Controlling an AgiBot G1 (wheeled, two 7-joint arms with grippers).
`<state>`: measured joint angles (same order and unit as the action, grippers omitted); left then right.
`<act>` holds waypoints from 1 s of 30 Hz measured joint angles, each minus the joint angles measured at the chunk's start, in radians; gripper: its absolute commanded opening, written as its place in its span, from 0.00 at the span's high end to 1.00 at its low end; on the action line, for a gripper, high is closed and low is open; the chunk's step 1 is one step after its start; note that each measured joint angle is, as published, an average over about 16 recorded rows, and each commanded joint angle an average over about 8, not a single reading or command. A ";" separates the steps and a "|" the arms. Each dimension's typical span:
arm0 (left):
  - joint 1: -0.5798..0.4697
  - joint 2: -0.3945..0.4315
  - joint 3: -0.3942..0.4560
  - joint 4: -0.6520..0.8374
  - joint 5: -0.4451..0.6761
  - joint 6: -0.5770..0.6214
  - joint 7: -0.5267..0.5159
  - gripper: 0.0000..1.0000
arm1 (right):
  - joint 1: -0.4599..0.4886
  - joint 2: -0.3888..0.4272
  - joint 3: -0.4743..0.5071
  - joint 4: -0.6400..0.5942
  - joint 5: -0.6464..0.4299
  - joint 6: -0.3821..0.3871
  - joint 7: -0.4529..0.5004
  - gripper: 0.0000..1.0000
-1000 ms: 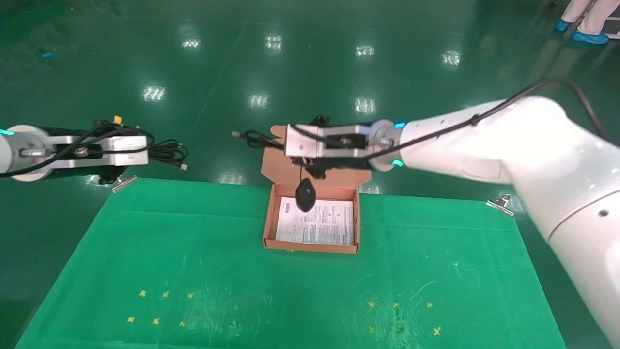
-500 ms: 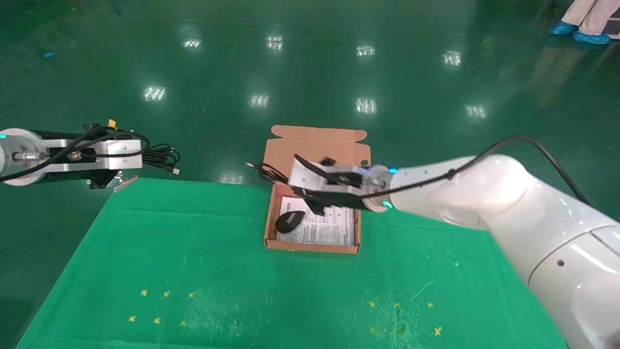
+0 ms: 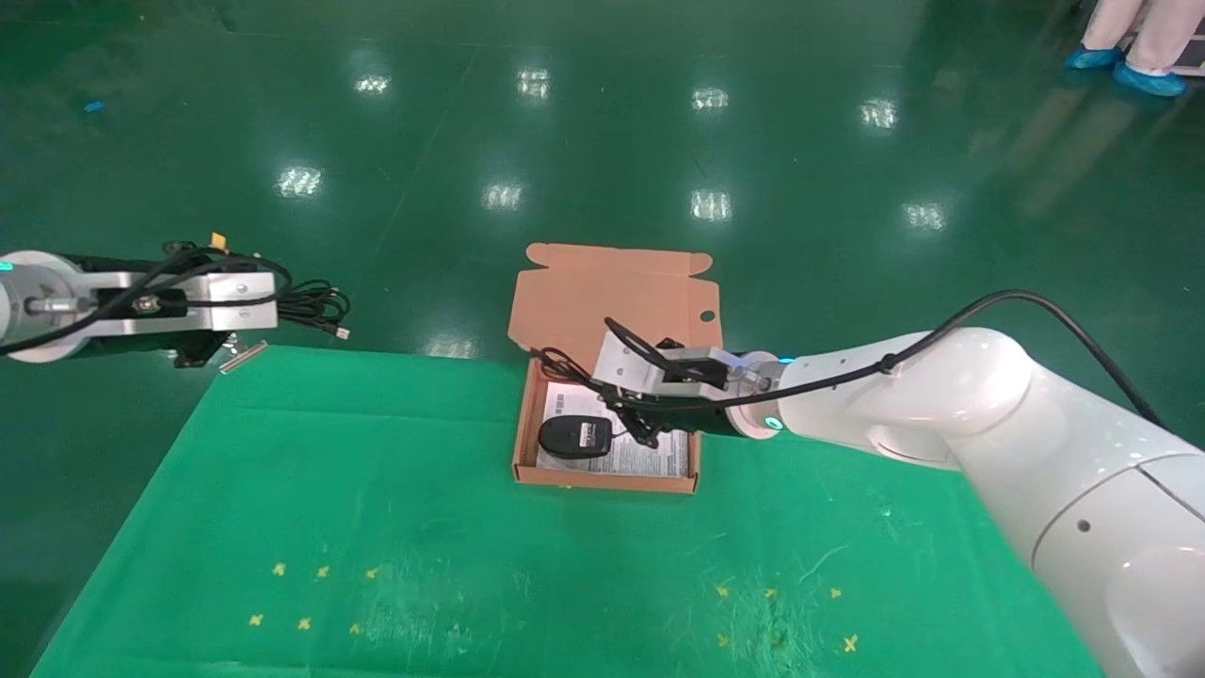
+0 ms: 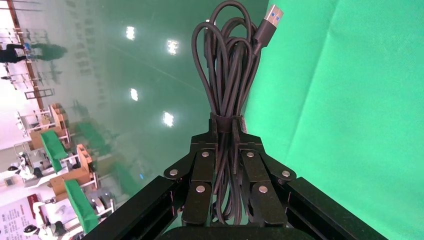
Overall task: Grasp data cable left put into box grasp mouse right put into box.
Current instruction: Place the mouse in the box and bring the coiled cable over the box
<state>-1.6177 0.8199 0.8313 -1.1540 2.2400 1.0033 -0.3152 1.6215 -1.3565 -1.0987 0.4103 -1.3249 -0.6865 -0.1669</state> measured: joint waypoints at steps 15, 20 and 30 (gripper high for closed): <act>0.058 0.127 0.019 0.053 -0.063 -0.099 0.066 1.00 | 0.024 0.094 -0.014 0.084 0.010 -0.010 0.028 0.00; 0.085 0.207 0.028 0.111 -0.106 -0.164 0.126 1.00 | 0.044 0.201 -0.006 0.182 0.007 -0.021 0.036 0.00; 0.137 0.410 0.049 0.306 -0.231 -0.319 0.324 1.00 | 0.054 0.491 -0.013 0.503 -0.048 -0.021 0.145 0.00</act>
<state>-1.4805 1.2301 0.8799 -0.8484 2.0090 0.6842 0.0087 1.6756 -0.8659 -1.1115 0.9136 -1.3726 -0.7080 -0.0215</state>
